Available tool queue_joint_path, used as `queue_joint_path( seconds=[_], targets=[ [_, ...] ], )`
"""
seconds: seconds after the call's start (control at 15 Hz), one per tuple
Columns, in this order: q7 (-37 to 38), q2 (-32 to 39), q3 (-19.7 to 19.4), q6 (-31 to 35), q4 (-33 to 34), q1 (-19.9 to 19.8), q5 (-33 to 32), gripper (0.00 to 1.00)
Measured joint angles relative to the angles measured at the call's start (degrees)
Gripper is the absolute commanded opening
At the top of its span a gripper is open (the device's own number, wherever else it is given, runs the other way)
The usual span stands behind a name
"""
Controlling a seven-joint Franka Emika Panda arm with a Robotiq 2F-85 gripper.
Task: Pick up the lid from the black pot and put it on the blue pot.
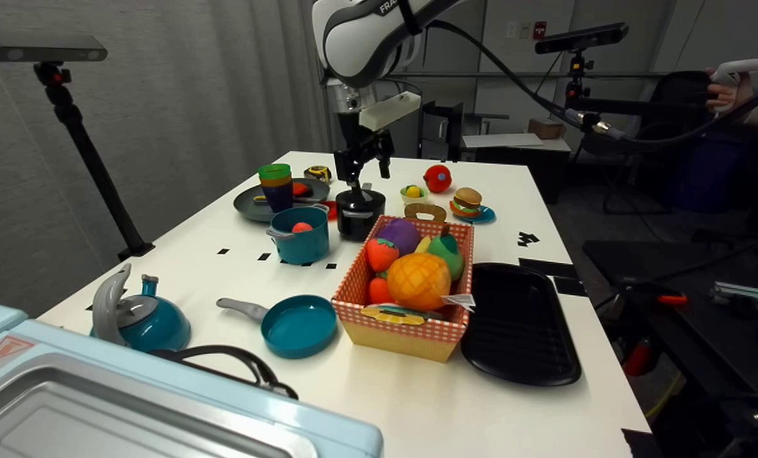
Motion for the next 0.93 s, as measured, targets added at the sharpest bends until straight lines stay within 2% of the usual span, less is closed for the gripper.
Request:
queue_joint_path(
  seconds=[0.6,0.67,0.73,0.93],
  targets=[
    [-1.1,6.8,0.3,-0.8,9.3,-0.3,0.2,1.00],
    [-1.1,7.5,0.3,-0.8,10.1,-0.3,0.2,0.84],
    [-1.1,8.2,0.3,-0.8,11.0,-0.4,0.2,0.74],
    [-1.1,9.6,0.5,-0.9,13.5,-0.5,0.2,0.52]
  ],
)
